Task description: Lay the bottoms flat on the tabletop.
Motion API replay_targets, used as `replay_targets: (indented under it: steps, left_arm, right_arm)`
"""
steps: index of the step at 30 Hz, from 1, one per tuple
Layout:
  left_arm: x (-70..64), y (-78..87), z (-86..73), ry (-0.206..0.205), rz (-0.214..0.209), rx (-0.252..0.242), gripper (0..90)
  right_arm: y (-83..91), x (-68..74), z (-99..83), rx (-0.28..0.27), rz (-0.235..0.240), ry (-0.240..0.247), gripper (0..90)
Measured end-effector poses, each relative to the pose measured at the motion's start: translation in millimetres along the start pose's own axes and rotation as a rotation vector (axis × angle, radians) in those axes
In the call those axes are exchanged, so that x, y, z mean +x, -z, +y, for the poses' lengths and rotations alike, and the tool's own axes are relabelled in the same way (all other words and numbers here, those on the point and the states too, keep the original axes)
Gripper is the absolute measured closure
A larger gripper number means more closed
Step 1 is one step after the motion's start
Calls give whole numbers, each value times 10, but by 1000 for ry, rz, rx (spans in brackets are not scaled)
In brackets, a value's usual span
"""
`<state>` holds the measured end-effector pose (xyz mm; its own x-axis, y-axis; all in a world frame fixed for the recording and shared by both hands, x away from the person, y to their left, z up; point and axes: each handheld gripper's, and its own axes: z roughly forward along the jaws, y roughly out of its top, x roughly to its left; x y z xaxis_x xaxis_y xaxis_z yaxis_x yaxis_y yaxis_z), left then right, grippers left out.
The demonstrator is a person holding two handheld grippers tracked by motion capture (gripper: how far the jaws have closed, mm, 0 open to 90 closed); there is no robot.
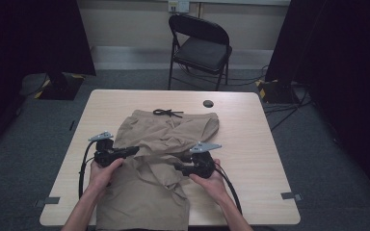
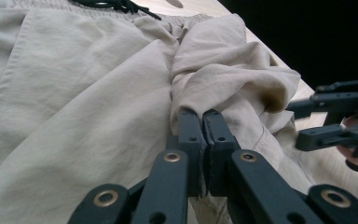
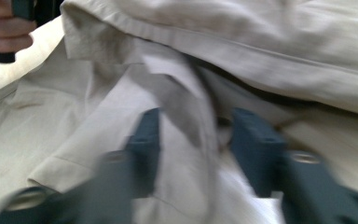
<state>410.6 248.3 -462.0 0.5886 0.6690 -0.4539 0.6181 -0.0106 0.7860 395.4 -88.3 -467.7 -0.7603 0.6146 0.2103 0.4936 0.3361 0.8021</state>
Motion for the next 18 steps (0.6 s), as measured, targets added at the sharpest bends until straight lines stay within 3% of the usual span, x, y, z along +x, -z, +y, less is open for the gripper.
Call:
replay_targets:
  steps: [2, 4, 8, 12, 15, 18]
  left_arm:
    - [-6, 11, 1, -4, -3, -4, 878]
    - [-14, 30, 8, -11, -1, -5, 880]
    - [-23, 58, 16, -5, -10, -17, 882]
    - [-39, 54, 15, -14, -16, -12, 883]
    - [-34, 39, 2, -12, -13, -8, 873]
    - [-31, 53, -12, -19, -16, 4, 814]
  right_arm:
    - [-41, 76, 14, -4, 34, -1, 834]
    - [-63, 181, 23, -10, 88, -3, 900]
    - [-106, 491, 39, -13, 190, 23, 900]
    - [-261, 814, -20, 45, 267, 83, 896]
    - [-396, 926, -101, 100, 269, 116, 847]
    - [-458, 891, -178, 124, 244, 111, 779]
